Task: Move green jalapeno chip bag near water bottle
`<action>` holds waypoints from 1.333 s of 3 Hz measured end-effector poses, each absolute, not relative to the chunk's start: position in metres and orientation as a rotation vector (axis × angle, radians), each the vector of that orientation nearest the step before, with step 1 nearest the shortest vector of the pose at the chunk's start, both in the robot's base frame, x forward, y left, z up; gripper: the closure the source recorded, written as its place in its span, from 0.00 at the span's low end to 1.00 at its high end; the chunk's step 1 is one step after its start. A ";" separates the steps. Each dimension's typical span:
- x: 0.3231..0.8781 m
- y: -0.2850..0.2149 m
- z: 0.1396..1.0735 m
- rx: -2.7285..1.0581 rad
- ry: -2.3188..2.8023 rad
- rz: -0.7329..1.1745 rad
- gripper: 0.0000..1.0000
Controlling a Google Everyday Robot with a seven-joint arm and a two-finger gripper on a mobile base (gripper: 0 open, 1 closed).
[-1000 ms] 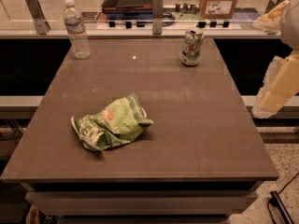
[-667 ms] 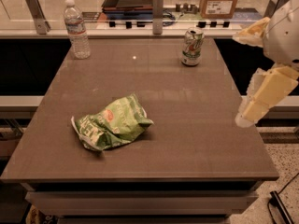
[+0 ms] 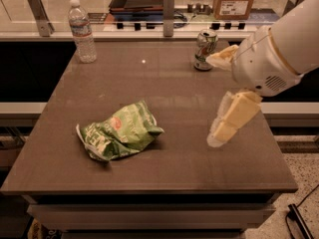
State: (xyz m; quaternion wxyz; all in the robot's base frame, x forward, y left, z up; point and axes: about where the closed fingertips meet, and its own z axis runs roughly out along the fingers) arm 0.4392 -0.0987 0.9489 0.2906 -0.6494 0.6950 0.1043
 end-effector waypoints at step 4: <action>0.471 -0.030 0.902 -1.748 1.848 0.166 0.00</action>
Offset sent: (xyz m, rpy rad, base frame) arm 0.0380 0.0744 -0.0588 -0.1020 -0.0943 -0.0647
